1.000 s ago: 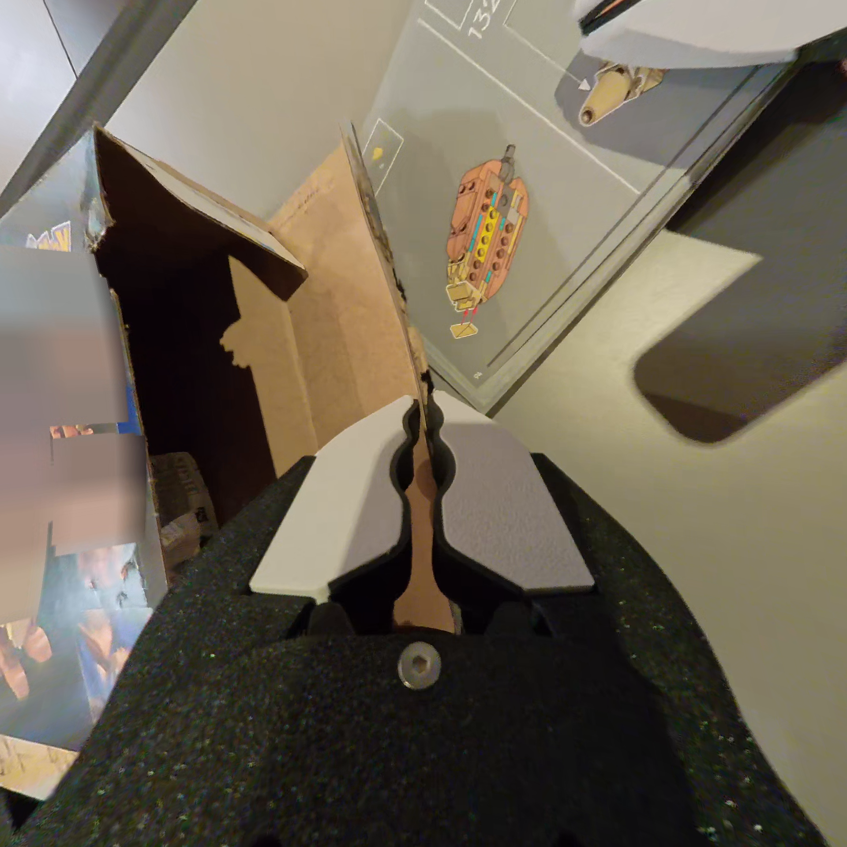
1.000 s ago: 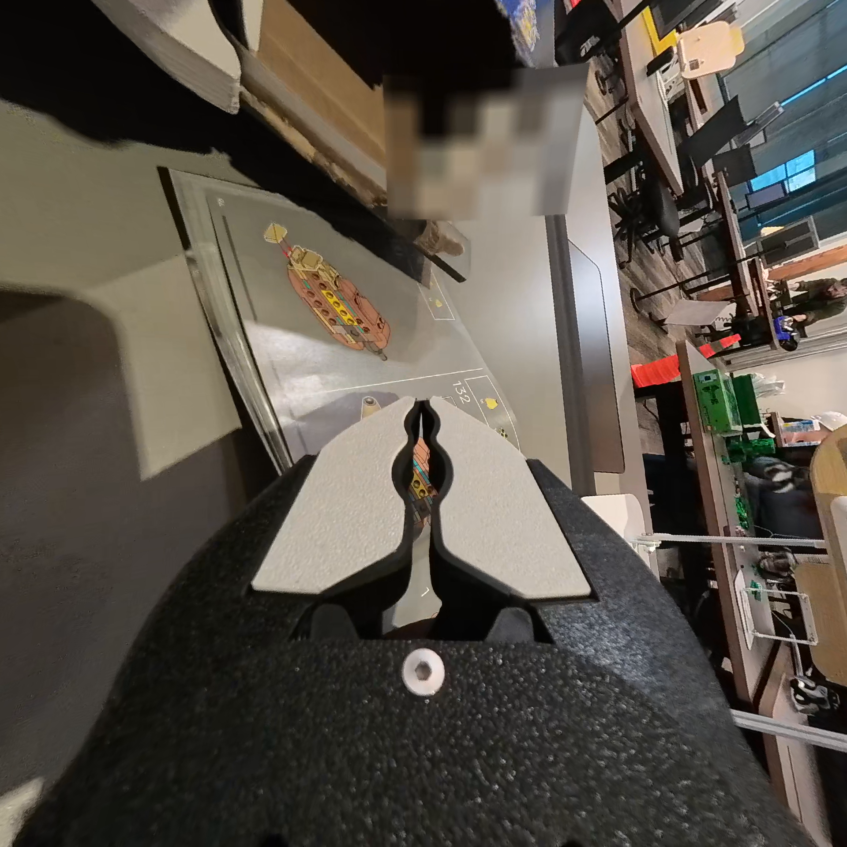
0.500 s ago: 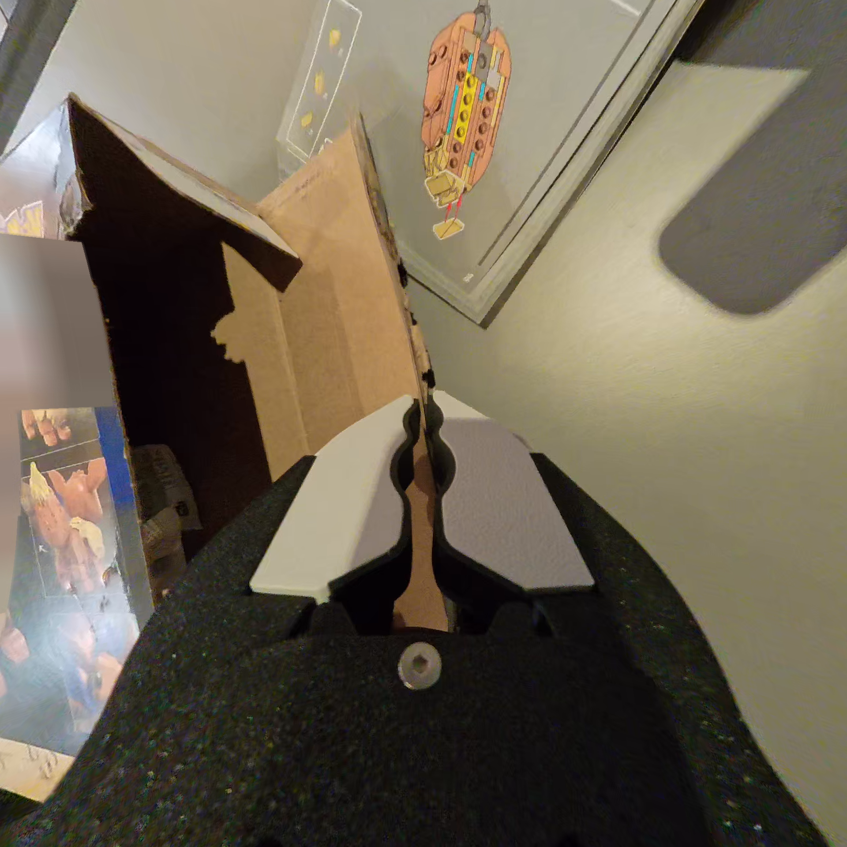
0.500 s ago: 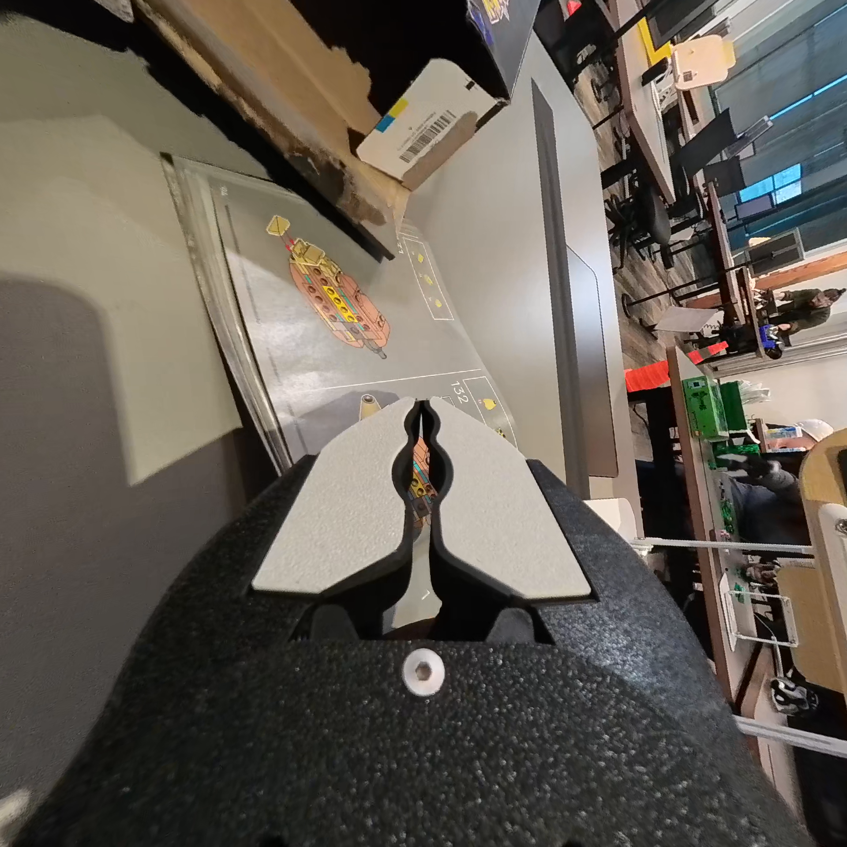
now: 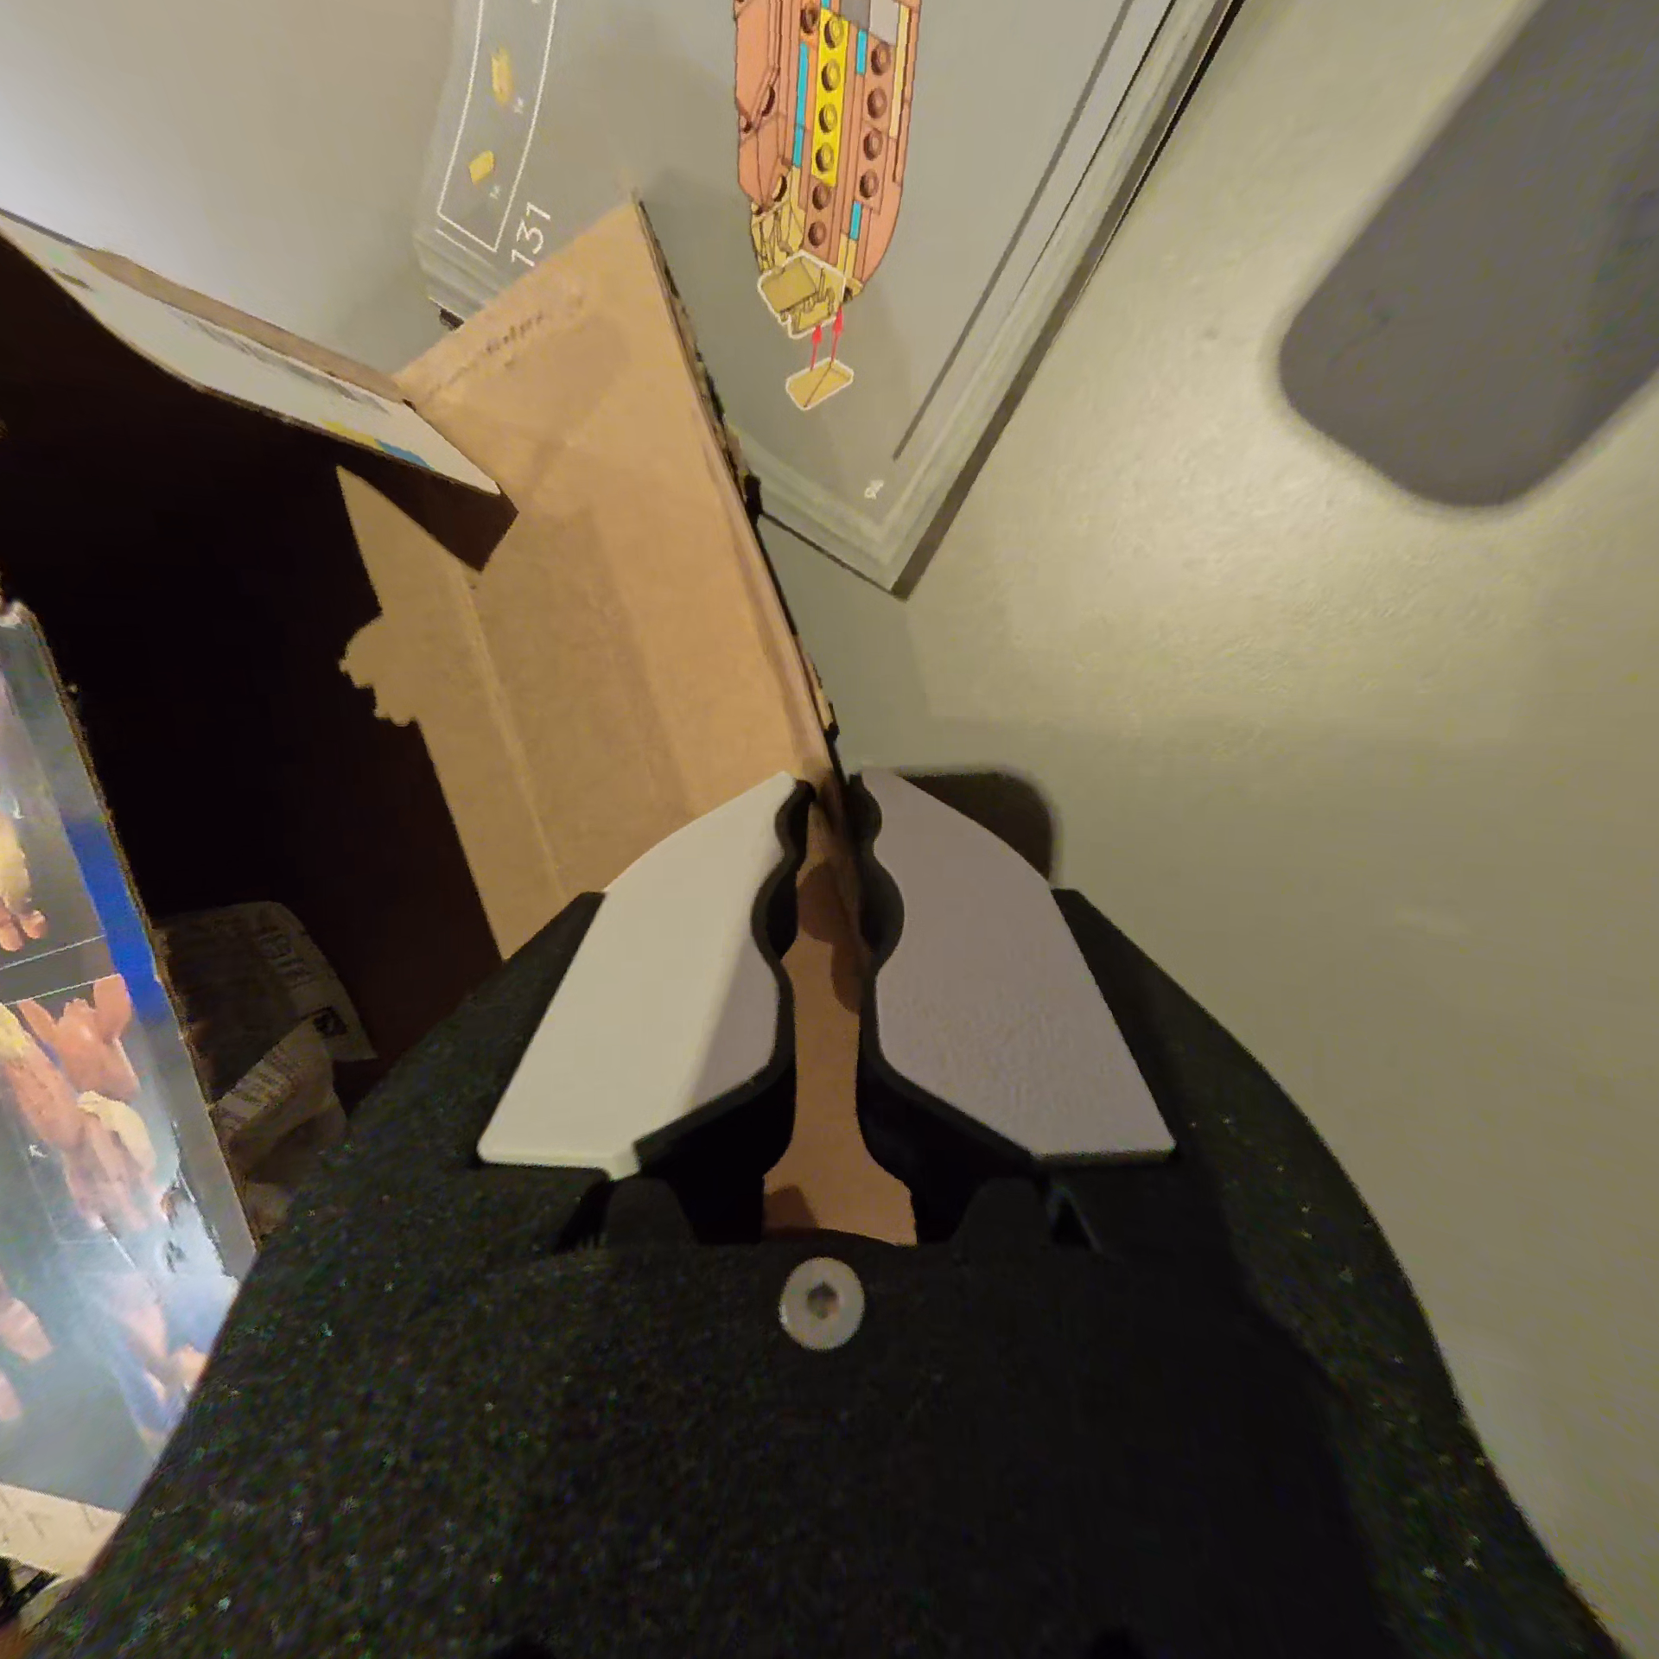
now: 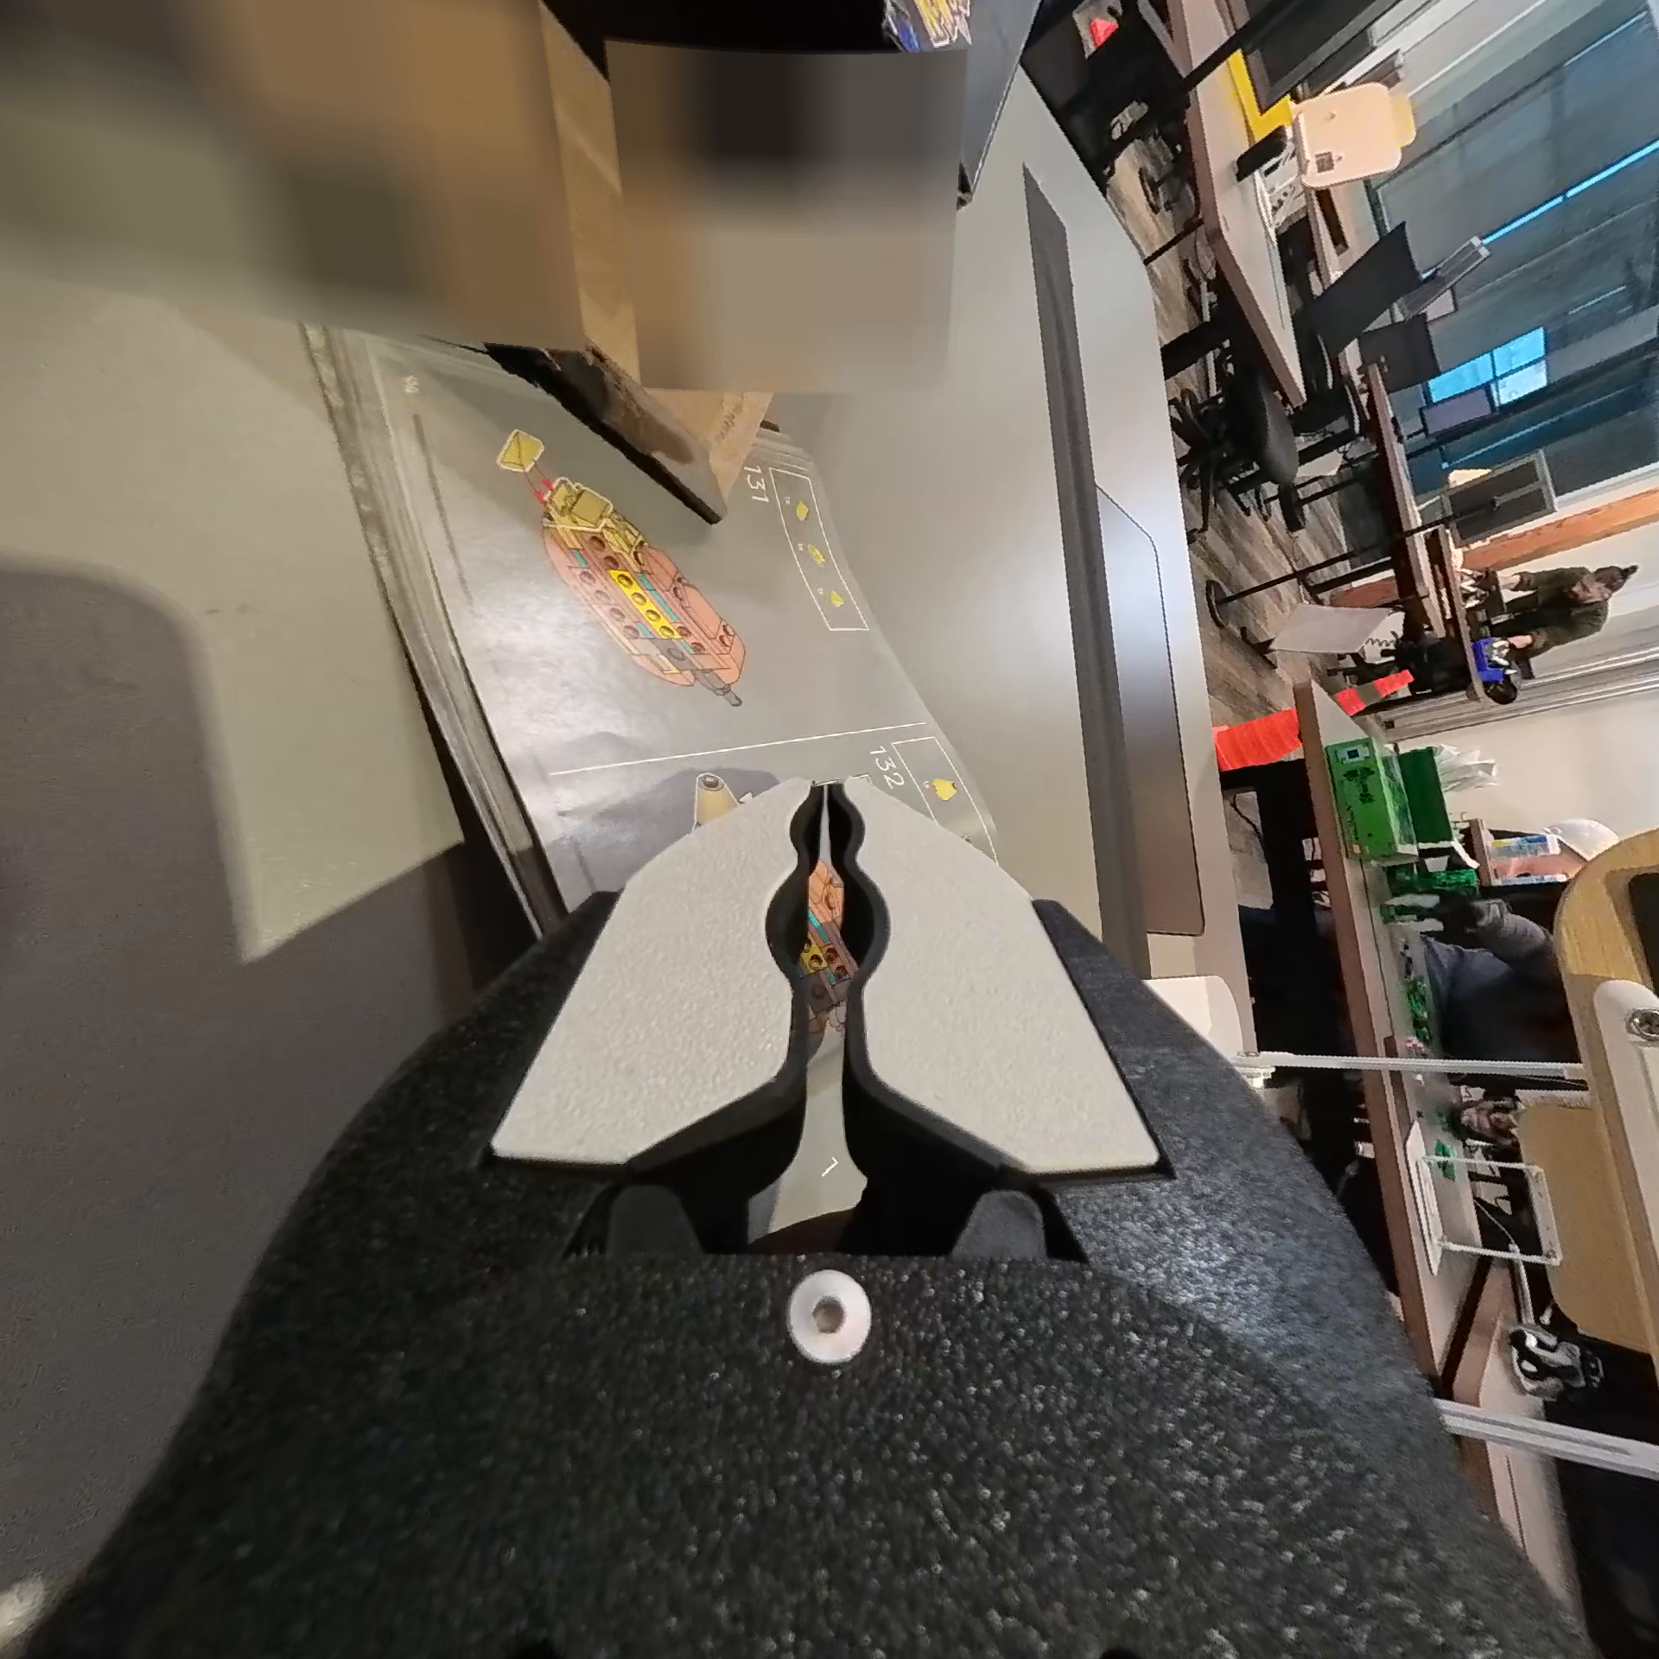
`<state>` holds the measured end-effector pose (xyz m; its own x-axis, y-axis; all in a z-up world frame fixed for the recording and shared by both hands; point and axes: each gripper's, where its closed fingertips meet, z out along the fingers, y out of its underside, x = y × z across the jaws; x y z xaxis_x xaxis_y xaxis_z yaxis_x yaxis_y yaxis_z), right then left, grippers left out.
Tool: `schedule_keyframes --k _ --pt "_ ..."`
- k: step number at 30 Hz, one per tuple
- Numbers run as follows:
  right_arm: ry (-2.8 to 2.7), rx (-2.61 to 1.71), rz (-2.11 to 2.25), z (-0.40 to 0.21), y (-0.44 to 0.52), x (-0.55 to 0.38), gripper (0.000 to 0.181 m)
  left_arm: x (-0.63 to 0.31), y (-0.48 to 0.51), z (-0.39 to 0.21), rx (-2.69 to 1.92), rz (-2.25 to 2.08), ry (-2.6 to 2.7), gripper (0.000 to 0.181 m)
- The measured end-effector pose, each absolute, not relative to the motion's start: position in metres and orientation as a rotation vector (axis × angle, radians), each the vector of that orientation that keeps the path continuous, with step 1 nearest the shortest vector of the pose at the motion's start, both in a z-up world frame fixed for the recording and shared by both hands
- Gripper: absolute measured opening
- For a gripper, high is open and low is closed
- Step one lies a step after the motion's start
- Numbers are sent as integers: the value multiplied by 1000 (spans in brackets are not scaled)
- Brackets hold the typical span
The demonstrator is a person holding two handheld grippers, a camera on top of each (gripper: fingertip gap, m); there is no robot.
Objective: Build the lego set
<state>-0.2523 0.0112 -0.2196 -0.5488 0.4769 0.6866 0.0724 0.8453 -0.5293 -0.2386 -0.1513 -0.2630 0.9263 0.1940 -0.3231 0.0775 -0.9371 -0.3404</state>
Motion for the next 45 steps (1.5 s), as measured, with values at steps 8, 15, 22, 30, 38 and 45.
schedule_keyframes --k 8,15,22,30,38,45 --pt "-2068 -415 622 -207 11 -250 2 -231 -141 -256 -2711 475 -187 26" --pt "-1963 -530 760 -172 31 -224 4 -217 -101 -192 -2339 453 -138 32" --pt "-1805 -806 928 -164 77 -157 6 -172 -13 -113 -1722 223 -65 31" --pt "-1716 -1060 1036 -178 119 -92 10 -123 67 -117 -1381 102 19 17" --pt "-1699 -1142 1126 -197 122 -89 9 -112 55 -120 -1312 -69 41 5" --pt "-1680 -1150 1147 -195 125 -96 8 -107 54 -130 -1349 -208 18 0"
